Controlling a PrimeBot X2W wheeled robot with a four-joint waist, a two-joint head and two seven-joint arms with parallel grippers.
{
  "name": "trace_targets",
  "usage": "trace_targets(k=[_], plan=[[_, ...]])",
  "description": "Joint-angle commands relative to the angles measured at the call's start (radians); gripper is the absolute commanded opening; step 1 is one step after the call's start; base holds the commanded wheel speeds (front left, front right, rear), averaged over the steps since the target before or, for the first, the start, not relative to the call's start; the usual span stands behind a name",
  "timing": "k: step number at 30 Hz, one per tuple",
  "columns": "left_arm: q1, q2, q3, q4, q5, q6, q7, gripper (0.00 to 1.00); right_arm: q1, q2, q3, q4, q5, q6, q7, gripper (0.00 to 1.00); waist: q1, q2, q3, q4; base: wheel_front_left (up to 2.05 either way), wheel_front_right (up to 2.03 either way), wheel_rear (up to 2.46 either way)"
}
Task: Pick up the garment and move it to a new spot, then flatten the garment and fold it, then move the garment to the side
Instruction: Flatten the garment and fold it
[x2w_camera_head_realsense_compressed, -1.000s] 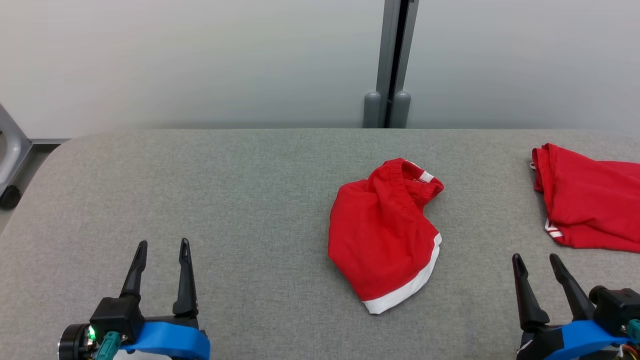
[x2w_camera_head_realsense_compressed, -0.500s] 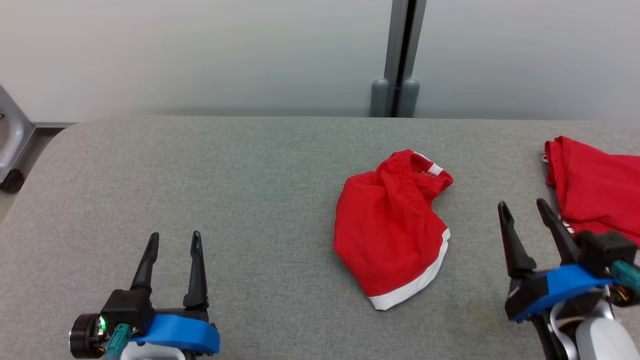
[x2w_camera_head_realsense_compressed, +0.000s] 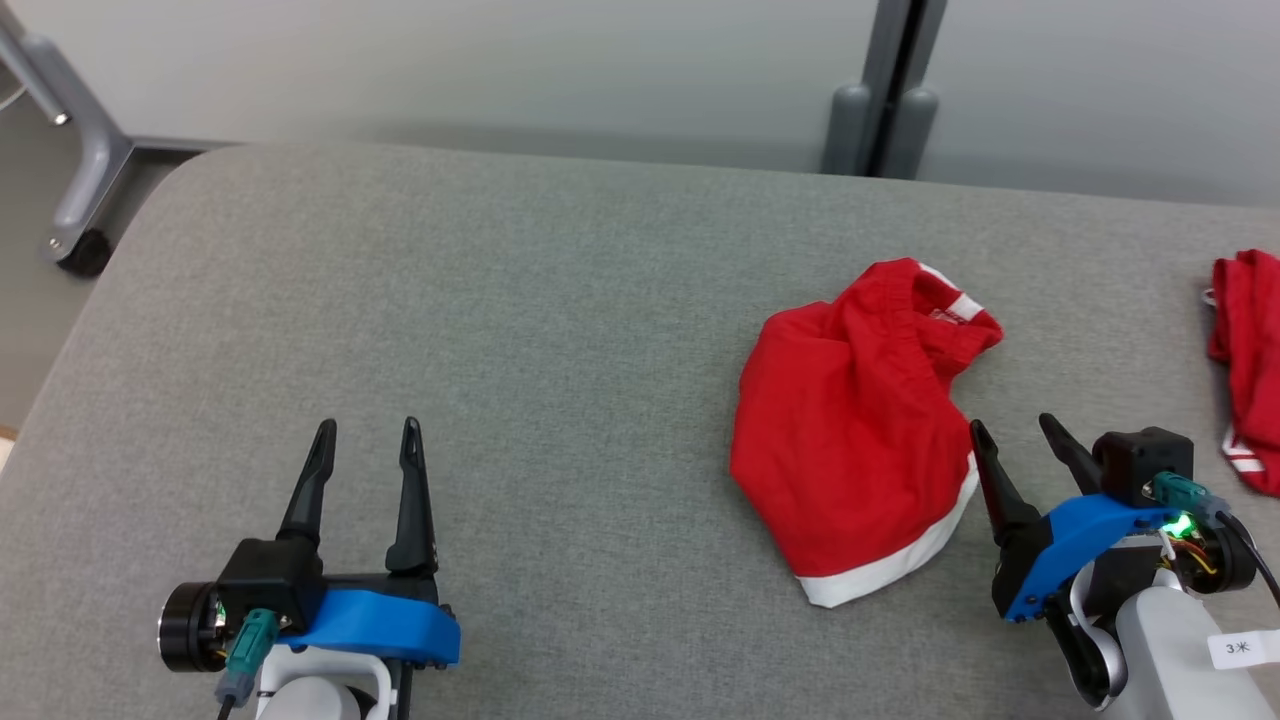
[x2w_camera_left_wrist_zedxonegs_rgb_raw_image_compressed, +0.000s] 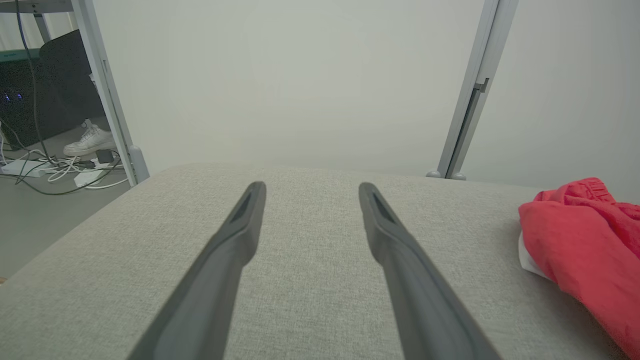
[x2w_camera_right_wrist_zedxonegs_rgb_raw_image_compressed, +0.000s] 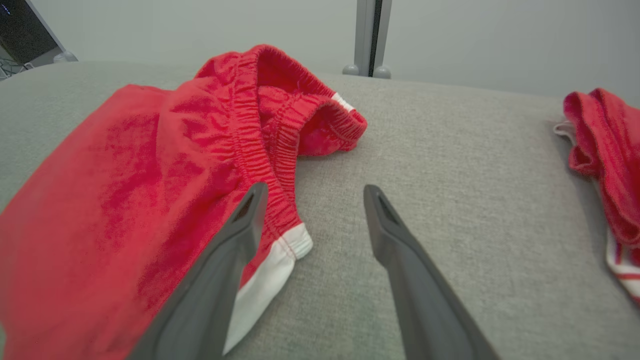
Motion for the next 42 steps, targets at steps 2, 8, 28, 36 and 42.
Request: trace_targets(k=[2,8,28,36,42], plan=[[-0.021,-0.011,0.008,0.004,0.011,-0.007,-0.004,1.00,-0.034,-0.008,0.002,0.067,0.000,0.001,-0.021,1.00,-0.0001,0.0000,0.031,0.033,0.00,0.00,0.00],[-0.034,-0.027,0.020,0.008,0.026,-0.015,-0.004,1.00,-0.069,-0.001,0.014,0.210,0.002,0.000,-0.067,1.00,-0.0001,0.0000,0.044,0.054,0.00,0.00,0.00],[0.003,-0.032,0.058,0.025,0.051,-0.036,-0.004,1.00,-0.114,-0.077,0.027,0.381,0.110,0.000,-0.205,0.00,-0.0001,0.0000,-0.022,-0.030,0.00,0.00,0.00],[0.019,-0.038,0.061,0.034,0.053,-0.042,-0.004,1.00,-0.076,-0.193,-0.072,0.319,0.128,0.000,-0.217,0.00,-0.0001,0.0000,-0.059,-0.054,0.00,0.00,0.00],[0.041,-0.035,0.070,0.037,0.049,-0.048,-0.004,1.00,-0.044,-0.161,-0.082,0.174,0.142,0.001,-0.184,0.00,-0.0001,0.0000,-0.086,-0.058,0.00,0.00,0.00]])
